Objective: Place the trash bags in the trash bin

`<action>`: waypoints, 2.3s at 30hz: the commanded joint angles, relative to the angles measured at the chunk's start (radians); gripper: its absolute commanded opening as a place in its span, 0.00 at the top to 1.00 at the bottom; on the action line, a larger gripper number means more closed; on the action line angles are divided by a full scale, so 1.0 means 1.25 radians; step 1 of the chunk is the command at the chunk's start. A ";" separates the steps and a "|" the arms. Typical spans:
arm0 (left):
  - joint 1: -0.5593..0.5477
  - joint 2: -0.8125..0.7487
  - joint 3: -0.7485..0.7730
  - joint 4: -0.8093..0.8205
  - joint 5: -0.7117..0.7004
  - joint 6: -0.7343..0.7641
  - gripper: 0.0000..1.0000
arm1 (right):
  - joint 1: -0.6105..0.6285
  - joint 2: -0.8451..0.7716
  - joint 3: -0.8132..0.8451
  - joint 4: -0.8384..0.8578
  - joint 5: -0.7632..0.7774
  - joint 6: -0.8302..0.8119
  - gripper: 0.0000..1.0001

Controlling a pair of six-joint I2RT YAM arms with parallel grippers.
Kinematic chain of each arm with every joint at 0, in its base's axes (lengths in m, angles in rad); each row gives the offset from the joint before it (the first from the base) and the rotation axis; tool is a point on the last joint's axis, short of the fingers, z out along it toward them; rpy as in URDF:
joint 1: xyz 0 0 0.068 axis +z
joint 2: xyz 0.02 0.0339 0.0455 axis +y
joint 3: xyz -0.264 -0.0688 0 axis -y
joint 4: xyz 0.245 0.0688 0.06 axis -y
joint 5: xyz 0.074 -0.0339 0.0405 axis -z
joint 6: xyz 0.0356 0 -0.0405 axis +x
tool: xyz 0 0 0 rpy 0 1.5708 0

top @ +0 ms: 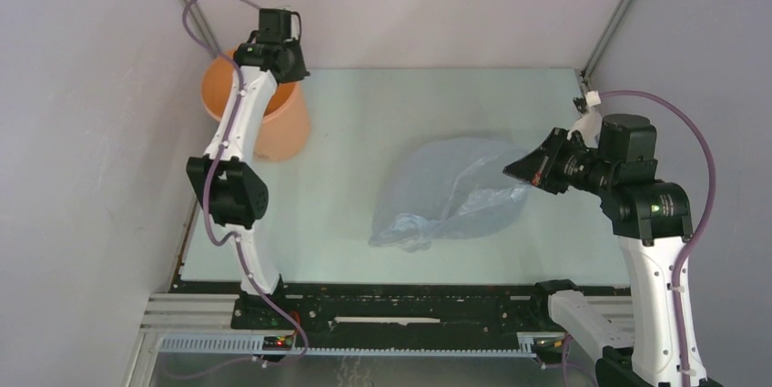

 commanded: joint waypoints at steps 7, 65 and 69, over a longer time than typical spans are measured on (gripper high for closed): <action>-0.161 -0.231 -0.193 -0.070 0.016 -0.050 1.00 | -0.004 -0.010 0.080 -0.007 0.105 -0.043 1.00; -0.728 -0.602 -0.692 0.232 0.464 0.092 0.00 | -0.004 -0.089 0.019 -0.019 0.105 -0.087 1.00; -0.735 -0.578 -0.693 0.228 0.431 0.092 0.01 | -0.004 -0.090 0.015 -0.010 0.098 -0.074 1.00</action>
